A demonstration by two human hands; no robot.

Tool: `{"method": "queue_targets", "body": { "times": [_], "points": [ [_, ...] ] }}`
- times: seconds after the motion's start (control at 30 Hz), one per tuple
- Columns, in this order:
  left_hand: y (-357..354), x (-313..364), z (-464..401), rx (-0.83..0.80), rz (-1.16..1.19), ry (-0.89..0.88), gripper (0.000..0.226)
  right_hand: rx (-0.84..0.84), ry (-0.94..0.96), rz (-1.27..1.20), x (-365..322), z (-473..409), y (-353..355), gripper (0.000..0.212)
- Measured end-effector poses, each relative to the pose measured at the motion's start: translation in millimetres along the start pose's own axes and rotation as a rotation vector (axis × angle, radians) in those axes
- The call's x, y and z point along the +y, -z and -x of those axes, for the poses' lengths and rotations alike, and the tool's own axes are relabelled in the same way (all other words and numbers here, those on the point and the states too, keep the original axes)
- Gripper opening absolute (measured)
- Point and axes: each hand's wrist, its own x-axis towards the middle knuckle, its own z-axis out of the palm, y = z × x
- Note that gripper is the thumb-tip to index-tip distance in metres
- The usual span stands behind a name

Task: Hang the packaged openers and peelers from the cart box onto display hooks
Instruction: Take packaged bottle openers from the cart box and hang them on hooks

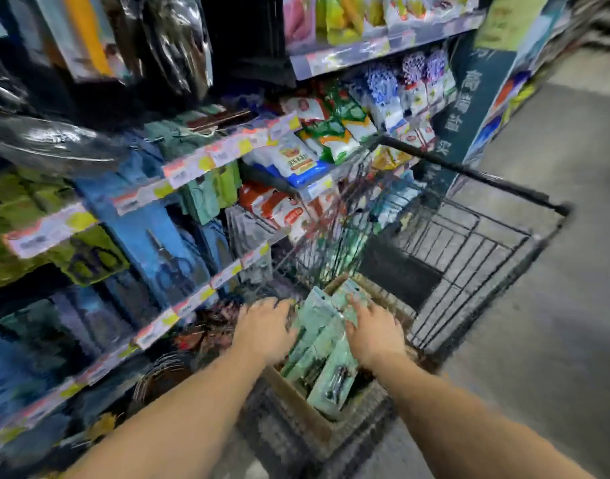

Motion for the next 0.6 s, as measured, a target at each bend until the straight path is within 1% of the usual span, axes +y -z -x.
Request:
{"method": "queue_targets", "body": {
  "times": [0.13,0.2,0.27,0.33,0.4,0.5,0.6],
  "points": [
    [-31,-2,-55,-0.143,-0.022,-0.142,0.059,-0.025,-0.184,-0.043,12,-17,-34,0.053],
    [-55,4,-69,-0.227,0.005,-0.171,0.061,-0.049,-0.26,-0.065,16,-19,-54,0.053],
    [-84,10,-75,-0.316,0.082,-0.182,0.066,-0.08,-0.328,-0.099,18,-18,-77,0.054],
    [-111,16,-77,-0.41,0.165,-0.168,0.068,-0.111,-0.389,-0.145,18,-19,-99,0.056],
    [-136,22,-83,-0.471,0.222,-0.141,0.068,-0.109,-0.404,-0.177,17,-23,-118,0.056],
    [-163,35,-95,-0.499,0.351,-0.033,0.066,-0.091,-0.411,-0.212,19,-34,-139,0.055],
    [-185,49,-109,-0.476,0.473,0.049,0.054,-0.075,-0.419,-0.275,24,-45,-154,0.055]
  ]
}}
